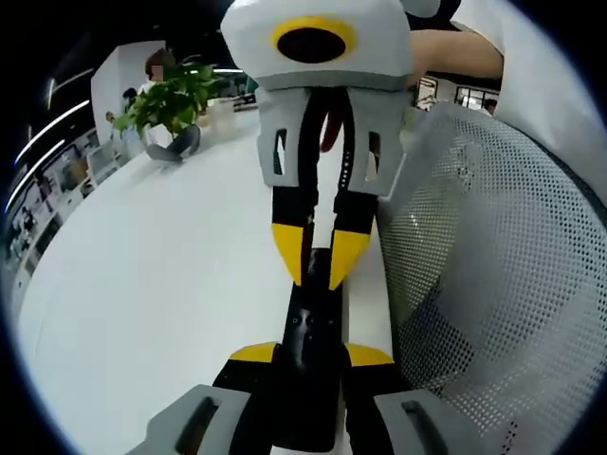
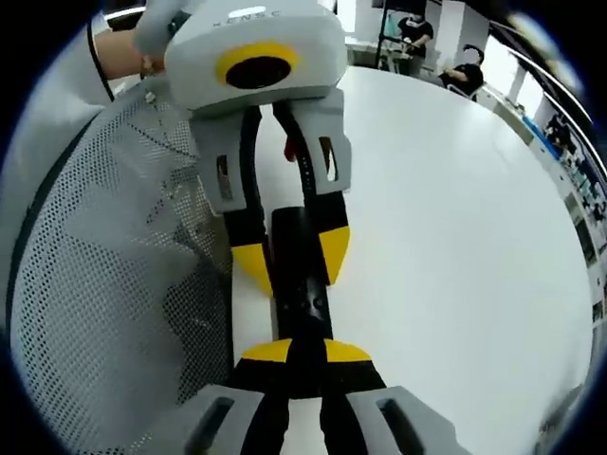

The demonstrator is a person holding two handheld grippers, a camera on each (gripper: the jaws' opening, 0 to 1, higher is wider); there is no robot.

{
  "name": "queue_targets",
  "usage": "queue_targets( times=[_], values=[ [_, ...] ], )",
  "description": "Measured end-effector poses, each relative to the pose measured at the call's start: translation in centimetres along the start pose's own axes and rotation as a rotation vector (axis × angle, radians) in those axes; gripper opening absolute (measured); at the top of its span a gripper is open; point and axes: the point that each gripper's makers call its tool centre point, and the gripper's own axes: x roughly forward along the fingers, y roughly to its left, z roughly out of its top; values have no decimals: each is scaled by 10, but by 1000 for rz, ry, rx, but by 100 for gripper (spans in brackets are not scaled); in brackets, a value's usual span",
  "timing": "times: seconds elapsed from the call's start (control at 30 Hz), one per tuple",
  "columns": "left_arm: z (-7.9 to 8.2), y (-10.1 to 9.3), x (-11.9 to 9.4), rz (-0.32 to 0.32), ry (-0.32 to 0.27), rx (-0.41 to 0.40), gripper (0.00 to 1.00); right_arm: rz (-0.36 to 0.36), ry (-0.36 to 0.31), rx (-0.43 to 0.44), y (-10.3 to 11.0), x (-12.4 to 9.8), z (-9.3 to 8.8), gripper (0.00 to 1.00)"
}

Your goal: Press the specified remote control buttons in sequence, fully releasing each button before pressing the next.

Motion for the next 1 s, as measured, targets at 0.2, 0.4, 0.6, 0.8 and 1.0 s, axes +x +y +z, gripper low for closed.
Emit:
queue_targets(
  times=[0.2, 0.4, 0.6, 0.8, 1.0],
  values=[
    [-1, 0, -1, 7, -21, -6, 25, -26, -242, 32, 1, -4, -2, 8],
    [-1, 0, -2, 9, -39, -11, 25, -16, -218, -55, 2, -2, 2, 9],
    [0, 0, -2, 13, -43, -13, 25, 2, -11, -202, 4, 0, 4, 9],
    [0, 0, -2, 17, -29, -22, 25, 38, 161, -142, 4, 3, 6, 8],
    [-1, 0, -2, 25, -31, -30, 25, -19, 111, -116, 5, 1, 6, 9]
  ],
)
